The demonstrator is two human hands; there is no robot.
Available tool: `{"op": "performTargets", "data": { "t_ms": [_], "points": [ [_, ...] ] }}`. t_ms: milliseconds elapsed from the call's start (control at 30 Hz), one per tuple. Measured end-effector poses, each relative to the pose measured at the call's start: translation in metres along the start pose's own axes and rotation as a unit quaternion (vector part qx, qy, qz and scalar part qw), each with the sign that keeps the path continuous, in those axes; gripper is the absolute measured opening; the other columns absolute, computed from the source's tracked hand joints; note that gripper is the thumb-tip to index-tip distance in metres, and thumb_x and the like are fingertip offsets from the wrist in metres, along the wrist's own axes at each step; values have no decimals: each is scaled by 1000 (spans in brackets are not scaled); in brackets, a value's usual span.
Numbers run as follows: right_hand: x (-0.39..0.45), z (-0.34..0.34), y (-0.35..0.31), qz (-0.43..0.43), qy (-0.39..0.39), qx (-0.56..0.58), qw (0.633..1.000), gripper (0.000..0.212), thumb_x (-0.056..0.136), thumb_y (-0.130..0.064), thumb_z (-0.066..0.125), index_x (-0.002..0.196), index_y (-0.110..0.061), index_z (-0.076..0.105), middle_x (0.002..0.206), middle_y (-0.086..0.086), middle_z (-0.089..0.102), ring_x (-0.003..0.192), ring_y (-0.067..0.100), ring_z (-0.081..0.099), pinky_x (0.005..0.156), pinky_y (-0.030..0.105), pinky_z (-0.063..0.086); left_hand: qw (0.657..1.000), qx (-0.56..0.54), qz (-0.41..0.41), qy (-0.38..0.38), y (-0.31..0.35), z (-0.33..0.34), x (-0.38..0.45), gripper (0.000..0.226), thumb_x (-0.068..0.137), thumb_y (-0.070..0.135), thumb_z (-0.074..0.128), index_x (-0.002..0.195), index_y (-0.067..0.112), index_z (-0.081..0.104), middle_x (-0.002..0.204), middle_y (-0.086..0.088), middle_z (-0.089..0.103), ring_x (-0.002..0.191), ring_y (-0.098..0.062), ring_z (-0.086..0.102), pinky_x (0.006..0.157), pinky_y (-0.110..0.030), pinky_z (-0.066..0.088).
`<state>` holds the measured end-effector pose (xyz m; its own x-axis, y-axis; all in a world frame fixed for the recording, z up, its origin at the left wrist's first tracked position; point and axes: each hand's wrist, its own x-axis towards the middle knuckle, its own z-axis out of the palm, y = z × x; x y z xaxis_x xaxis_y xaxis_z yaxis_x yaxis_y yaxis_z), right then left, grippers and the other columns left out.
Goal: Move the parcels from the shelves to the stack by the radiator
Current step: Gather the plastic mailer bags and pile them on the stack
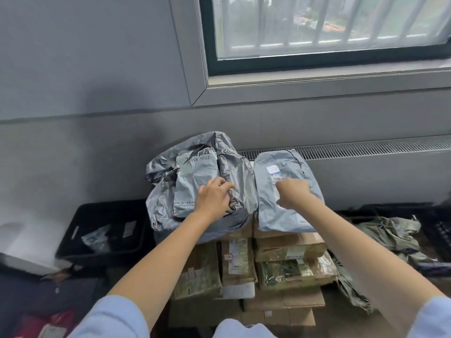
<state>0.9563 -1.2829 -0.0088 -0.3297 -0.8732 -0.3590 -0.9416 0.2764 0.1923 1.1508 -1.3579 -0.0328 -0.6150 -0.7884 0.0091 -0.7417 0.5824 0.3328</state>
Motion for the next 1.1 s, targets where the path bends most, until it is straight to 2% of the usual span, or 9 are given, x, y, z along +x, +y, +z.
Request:
{"op": "performTargets", "data": {
  "t_ms": [67, 133, 367, 500, 633, 767, 900, 1000, 1100],
  "points": [
    [-3, -28, -34, -48, 119, 0, 992, 25, 92, -24, 47, 113, -12, 55, 116, 8, 60, 109, 29, 57, 80, 35, 42, 993, -66, -90, 45, -25, -19, -6, 34, 96, 16, 37, 122, 23, 58, 127, 0, 50, 118, -20, 45, 89, -34, 42],
    [-5, -47, -72, -113, 183, 1, 977, 30, 94, -26, 43, 119, -14, 54, 118, 8, 60, 114, 28, 54, 86, 37, 42, 983, -78, -153, 69, -60, -43, -20, 33, 96, 16, 37, 120, 22, 59, 128, -1, 49, 119, -21, 45, 89, -33, 42],
    [-24, -58, -266, -375, 193, -100, 901, 35, 93, -28, 39, 123, -21, 53, 123, 1, 59, 120, 24, 51, 91, 36, 42, 921, -88, -371, 75, -203, -84, -189, 32, 97, 15, 38, 117, 19, 62, 131, -7, 45, 116, -30, 48, 95, -36, 41],
    [-66, -44, -399, -489, 172, -145, 843, 33, 95, -29, 38, 123, -23, 54, 125, -2, 57, 121, 22, 50, 92, 36, 40, 842, -127, -514, 103, -266, -88, -350, 34, 95, 7, 40, 119, 12, 64, 130, -13, 47, 120, -31, 48, 99, -26, 34],
    [-121, -12, -518, -563, 136, -216, 786, 34, 94, -28, 39, 124, -24, 55, 128, -1, 57, 124, 21, 49, 96, 38, 38, 743, -156, -638, 131, -296, -74, -516, 32, 93, 10, 46, 117, 15, 66, 130, -16, 53, 118, -33, 52, 103, -34, 41],
    [-176, 31, -607, -602, 100, -286, 739, 36, 93, -30, 41, 126, -28, 54, 133, -1, 55, 125, 20, 50, 100, 35, 38, 655, -202, -710, 164, -289, -42, -638, 34, 94, 12, 43, 121, 18, 63, 135, -9, 54, 122, -29, 53, 102, -33, 42],
    [-223, 66, -673, -618, 69, -326, 712, 37, 94, -30, 40, 128, -26, 54, 133, 3, 55, 123, 23, 53, 97, 31, 43, 589, -262, -735, 209, -286, 5, -707, 33, 93, 8, 43, 118, 11, 65, 127, -10, 62, 115, -26, 59, 94, -28, 44],
    [-249, 92, -720, -626, 33, -327, 707, 36, 93, -29, 41, 125, -23, 57, 132, 6, 57, 120, 27, 54, 95, 34, 45, 552, -320, -736, 228, -304, 38, -735, 33, 93, 5, 43, 118, 6, 64, 126, -12, 63, 118, -24, 57, 98, -27, 42],
    [-264, 132, -775, -649, -18, -263, 714, 35, 95, -25, 39, 126, -21, 56, 133, 9, 55, 119, 30, 54, 94, 35, 45, 482, -348, -746, 300, -343, 74, -747, 34, 92, 3, 43, 120, 6, 62, 125, -11, 63, 119, -23, 57, 100, -30, 43]
  ]
}}
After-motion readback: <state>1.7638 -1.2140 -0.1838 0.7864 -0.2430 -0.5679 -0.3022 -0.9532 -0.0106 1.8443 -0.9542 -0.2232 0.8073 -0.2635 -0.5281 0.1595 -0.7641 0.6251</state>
